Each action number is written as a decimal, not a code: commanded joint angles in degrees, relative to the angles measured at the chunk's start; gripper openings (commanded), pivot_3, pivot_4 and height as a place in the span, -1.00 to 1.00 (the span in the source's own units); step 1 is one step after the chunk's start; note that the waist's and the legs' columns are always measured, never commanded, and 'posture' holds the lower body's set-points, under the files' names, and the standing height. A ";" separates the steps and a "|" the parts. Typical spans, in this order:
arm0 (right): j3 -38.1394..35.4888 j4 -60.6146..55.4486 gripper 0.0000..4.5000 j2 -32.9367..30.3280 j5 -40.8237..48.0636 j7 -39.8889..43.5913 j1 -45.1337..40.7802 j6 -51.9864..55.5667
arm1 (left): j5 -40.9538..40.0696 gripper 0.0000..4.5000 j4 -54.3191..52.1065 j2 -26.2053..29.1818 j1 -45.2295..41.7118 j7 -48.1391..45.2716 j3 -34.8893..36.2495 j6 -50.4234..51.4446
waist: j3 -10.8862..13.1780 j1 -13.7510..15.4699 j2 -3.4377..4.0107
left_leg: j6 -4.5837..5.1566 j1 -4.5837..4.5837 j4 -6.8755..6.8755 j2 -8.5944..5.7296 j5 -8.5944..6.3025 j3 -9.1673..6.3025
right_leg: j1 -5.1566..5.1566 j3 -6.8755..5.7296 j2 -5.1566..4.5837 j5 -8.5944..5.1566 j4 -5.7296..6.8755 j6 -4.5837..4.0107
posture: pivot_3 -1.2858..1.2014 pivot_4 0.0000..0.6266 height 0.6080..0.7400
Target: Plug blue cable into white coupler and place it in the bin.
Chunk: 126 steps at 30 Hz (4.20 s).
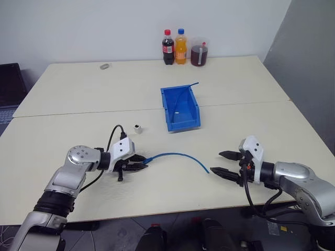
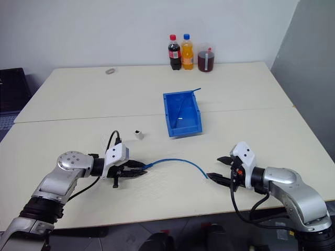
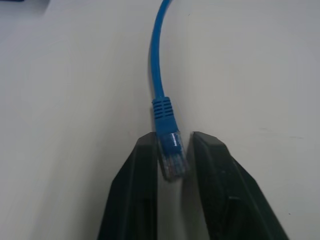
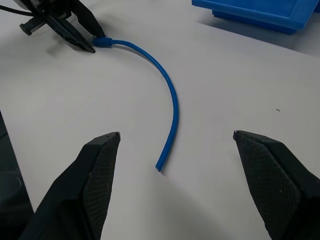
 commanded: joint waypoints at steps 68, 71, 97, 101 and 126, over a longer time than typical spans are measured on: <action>-6.94 7.85 -0.94 8.82 55.45 -30.55 -19.18 18.30 | -43.55 -0.01 -23.35 -14.67 -14.27 16.39 11.45 55.09 | 0.08 0.07 -0.13 | 0.03 -0.13 0.63 -0.08 0.01 -0.07 | 0.19 0.04 0.01 0.12 0.07 0.19 | 0.03 -0.52 1.00; -6.69 9.07 -0.94 8.27 53.29 -29.33 -19.72 17.63 | -40.34 0.24 -23.93 -12.09 -13.56 14.40 10.06 51.03 | 0.08 0.08 -0.12 | 0.03 -0.14 0.62 -0.08 0.01 -0.04 | 0.18 0.05 0.01 0.12 0.04 0.19 | 0.03 -0.52 1.00; -5.96 10.35 -0.94 8.70 45.66 -24.70 -20.20 17.12 | -2.62 0.98 -4.71 -6.70 -0.70 31.39 9.19 11.38 | 0.09 0.37 -0.11 | 0.04 -0.25 0.27 -0.06 0.00 0.04 | -0.09 0.13 -0.10 0.15 -0.07 0.15 | 0.03 -0.52 1.00; -6.09 9.83 -0.94 8.65 45.14 -24.47 -20.02 17.45 | -1.17 0.98 1.00 -8.75 -3.69 31.85 8.52 10.33 | 0.09 0.38 -0.11 | 0.05 -0.25 0.26 -0.05 0.00 0.01 | -0.10 0.08 -0.09 0.16 -0.05 0.13 | 0.03 -0.52 1.00; -7.90 7.17 -0.94 8.01 45.45 -27.04 -17.30 16.46 | 2.17 0.00 23.24 -14.50 -15.80 28.24 7.88 4.87 | 0.06 0.24 -0.14 | 0.04 -0.23 0.36 -0.08 0.01 0.01 | -0.07 0.07 -0.07 0.22 0.06 0.15 | 0.03 -0.52 1.00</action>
